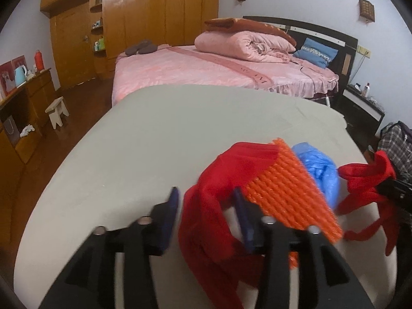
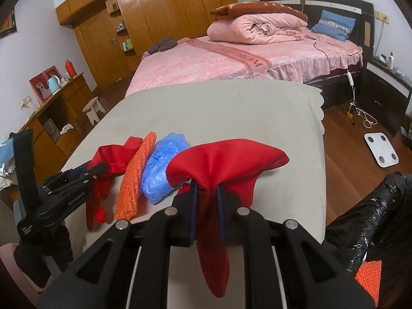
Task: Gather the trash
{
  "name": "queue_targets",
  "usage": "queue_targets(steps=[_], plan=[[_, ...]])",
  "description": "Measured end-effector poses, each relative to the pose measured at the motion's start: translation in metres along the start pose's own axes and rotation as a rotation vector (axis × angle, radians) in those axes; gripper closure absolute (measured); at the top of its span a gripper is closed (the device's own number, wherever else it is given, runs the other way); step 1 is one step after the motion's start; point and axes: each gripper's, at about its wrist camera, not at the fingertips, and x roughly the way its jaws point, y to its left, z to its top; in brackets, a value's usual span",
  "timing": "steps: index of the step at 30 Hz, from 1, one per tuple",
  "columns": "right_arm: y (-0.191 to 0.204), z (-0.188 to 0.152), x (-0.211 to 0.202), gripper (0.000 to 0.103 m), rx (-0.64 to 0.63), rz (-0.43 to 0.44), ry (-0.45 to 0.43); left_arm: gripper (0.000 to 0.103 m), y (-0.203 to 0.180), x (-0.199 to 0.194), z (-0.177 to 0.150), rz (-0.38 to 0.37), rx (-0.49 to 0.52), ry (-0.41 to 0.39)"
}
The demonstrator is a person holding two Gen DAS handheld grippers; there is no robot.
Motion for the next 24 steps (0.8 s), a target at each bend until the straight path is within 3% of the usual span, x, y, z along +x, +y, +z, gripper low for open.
queue_targets(steps=[6, 9, 11, 15, 24], plan=[[0.001, 0.002, 0.003, 0.090, -0.006, 0.000, 0.000, 0.046, 0.005, 0.026, -0.001, -0.011, -0.029, 0.103], [0.002, 0.002, 0.003, 0.090, -0.006, 0.000, 0.000, 0.046, 0.004, 0.028, -0.003, -0.014, -0.028, 0.115], [0.002, 0.002, 0.004, 0.090, -0.005, 0.001, 0.003, 0.054, 0.004, 0.028, -0.003, -0.018, -0.026, 0.115], [0.005, 0.002, 0.004, 0.090, -0.006, 0.004, 0.007, 0.090, 0.006, 0.025, -0.004, -0.040, -0.034, 0.105], [0.004, 0.005, -0.014, 0.090, -0.001, 0.004, -0.017, 0.095, 0.010, -0.013, 0.002, -0.039, -0.073, 0.007]])
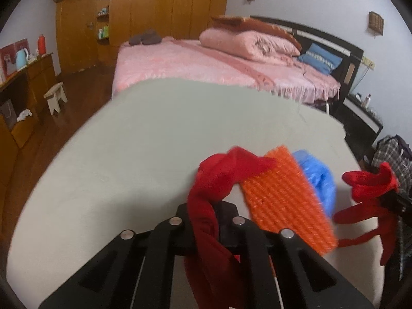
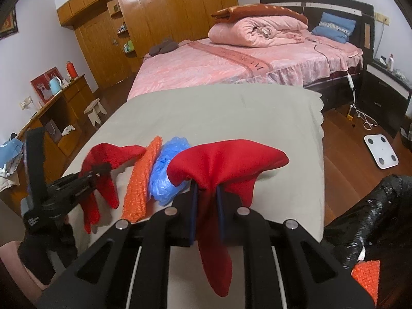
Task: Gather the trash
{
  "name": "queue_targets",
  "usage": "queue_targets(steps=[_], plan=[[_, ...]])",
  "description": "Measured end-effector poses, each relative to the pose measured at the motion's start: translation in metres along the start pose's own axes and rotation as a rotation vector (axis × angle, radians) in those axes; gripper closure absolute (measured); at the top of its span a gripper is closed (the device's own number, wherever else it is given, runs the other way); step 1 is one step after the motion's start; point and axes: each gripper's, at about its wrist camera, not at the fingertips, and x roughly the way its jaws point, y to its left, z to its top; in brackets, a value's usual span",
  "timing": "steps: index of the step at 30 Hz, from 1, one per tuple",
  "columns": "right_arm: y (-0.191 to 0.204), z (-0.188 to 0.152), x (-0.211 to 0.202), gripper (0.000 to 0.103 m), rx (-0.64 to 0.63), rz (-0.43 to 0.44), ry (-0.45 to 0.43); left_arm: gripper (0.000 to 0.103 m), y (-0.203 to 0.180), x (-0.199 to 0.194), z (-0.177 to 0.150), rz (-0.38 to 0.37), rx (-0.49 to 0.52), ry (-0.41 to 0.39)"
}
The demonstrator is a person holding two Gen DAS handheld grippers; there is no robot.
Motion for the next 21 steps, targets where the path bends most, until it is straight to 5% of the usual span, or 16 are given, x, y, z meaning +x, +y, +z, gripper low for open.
queue_targets(steps=[7, 21], plan=[[0.001, 0.004, -0.022, 0.090, -0.004, 0.010, -0.035, 0.095, -0.019, -0.053, 0.012, -0.013, 0.044, -0.080], [-0.003, 0.005, -0.080, 0.090, -0.015, 0.005, -0.112, 0.095, -0.065, -0.103, 0.018, -0.051, 0.084, -0.119]])
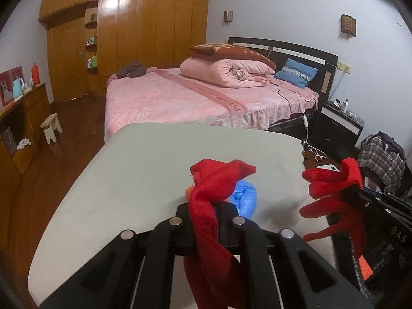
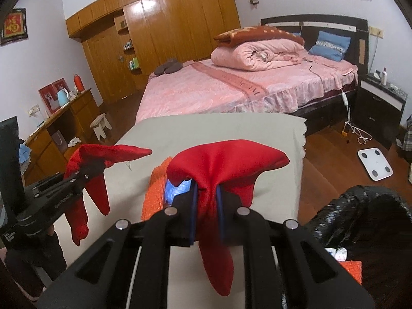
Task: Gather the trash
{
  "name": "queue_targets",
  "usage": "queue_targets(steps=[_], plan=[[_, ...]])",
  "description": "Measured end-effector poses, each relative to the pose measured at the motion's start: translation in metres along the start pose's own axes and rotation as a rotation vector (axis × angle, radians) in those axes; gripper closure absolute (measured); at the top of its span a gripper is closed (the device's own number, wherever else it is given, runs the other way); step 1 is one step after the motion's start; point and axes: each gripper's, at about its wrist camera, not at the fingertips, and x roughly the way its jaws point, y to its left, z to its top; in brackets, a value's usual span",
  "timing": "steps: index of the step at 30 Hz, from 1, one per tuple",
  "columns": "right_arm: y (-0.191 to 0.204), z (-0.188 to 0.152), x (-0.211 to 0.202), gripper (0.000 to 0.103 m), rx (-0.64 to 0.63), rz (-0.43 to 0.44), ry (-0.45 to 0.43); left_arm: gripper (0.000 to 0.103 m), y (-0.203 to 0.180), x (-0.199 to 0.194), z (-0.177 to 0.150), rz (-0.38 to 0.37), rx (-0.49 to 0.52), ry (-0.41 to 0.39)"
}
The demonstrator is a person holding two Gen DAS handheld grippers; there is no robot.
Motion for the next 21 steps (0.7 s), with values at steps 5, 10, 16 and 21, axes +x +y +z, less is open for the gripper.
queue_targets(steps=[5, 10, 16, 21], plan=[[-0.007, -0.003, -0.022, 0.090, 0.002, -0.015, -0.019, 0.095, -0.016, -0.015, 0.003, -0.021, 0.018, -0.020], [-0.015, -0.006, -0.044, 0.090, 0.006, -0.028, -0.033, 0.095, -0.032, -0.028, 0.005, -0.048, 0.033, -0.025], [-0.021, -0.010, -0.072, 0.090, 0.000, -0.044, -0.063, 0.095, -0.056, -0.045, 0.006, -0.088, 0.068, -0.041], [-0.029, -0.013, -0.091, 0.090, 0.002, -0.059, -0.087, 0.095, -0.079, -0.056, 0.006, -0.118, 0.102, -0.057]])
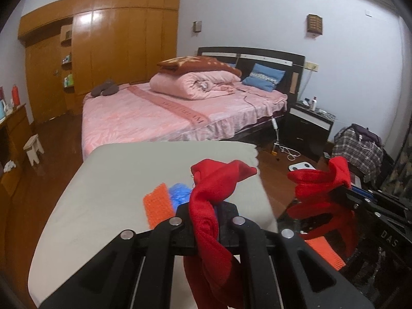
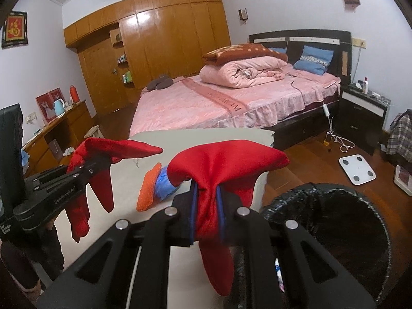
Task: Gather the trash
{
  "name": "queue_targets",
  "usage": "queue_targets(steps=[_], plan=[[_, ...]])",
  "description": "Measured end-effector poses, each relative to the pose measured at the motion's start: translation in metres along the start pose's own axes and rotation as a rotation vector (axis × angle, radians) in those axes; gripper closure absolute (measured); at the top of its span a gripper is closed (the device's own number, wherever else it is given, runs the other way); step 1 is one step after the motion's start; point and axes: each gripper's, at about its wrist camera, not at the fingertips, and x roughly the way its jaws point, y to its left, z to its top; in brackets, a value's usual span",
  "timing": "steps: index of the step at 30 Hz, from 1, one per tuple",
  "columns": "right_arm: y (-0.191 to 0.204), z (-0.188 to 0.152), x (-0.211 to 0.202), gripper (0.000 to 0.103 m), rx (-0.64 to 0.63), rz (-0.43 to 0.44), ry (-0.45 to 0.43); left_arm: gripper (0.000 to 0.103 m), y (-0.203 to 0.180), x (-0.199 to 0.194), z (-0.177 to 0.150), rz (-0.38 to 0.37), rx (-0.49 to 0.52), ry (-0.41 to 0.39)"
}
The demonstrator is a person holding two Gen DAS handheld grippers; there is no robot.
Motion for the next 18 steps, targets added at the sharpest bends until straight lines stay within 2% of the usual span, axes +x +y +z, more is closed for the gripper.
queue_targets(steps=[18], plan=[[-0.044, -0.014, -0.059, 0.090, 0.036, -0.087, -0.055, 0.095, -0.071, -0.023, 0.005, -0.109, 0.092, -0.047]])
